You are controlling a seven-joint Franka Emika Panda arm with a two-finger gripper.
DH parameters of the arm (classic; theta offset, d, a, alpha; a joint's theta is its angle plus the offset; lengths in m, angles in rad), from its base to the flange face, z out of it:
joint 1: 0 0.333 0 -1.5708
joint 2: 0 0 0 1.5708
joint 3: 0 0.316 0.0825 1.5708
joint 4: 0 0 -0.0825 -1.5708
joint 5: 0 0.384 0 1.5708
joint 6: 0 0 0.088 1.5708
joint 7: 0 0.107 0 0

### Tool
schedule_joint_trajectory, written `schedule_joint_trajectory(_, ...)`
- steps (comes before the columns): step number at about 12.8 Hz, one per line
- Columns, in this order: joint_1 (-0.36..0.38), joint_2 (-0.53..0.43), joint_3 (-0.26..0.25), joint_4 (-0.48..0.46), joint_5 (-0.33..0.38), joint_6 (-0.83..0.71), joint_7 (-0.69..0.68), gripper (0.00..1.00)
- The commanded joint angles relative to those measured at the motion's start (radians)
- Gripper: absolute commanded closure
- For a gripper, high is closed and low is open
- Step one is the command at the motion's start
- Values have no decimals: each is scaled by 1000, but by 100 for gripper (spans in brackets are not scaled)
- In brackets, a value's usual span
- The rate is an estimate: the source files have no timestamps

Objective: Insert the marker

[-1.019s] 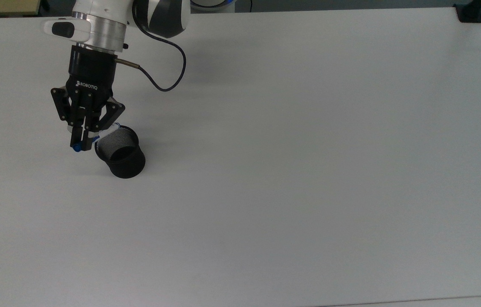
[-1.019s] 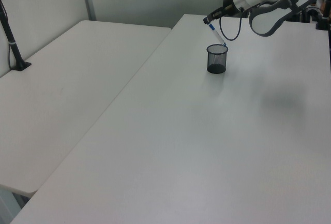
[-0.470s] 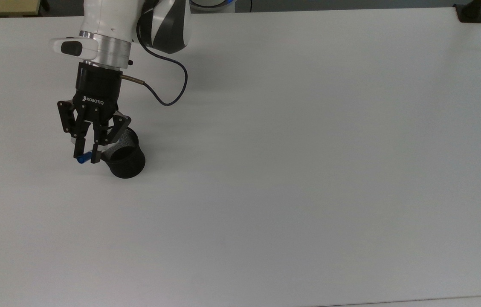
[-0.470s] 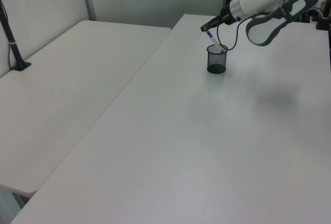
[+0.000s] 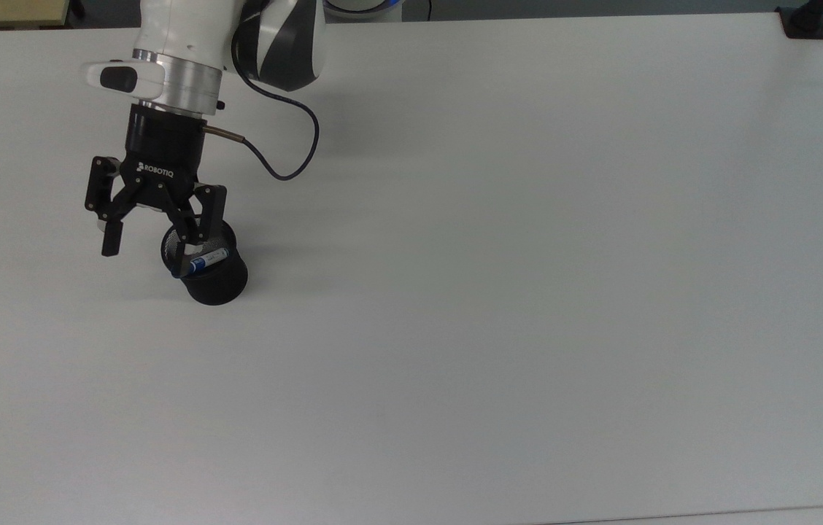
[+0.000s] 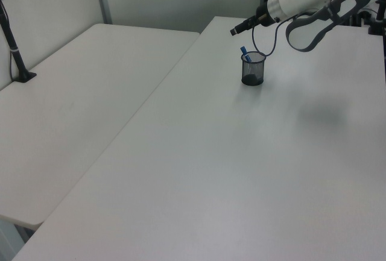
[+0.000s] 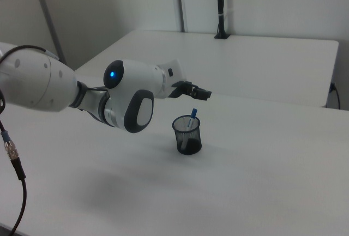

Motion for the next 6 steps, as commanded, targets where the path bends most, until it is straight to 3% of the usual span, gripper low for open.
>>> schedule_joint_trajectory(1,4,-59,-1,11,1,-85,4,0)
schedule_joint_trajectory(6,13,-192,5,104,2,-516,4,0)
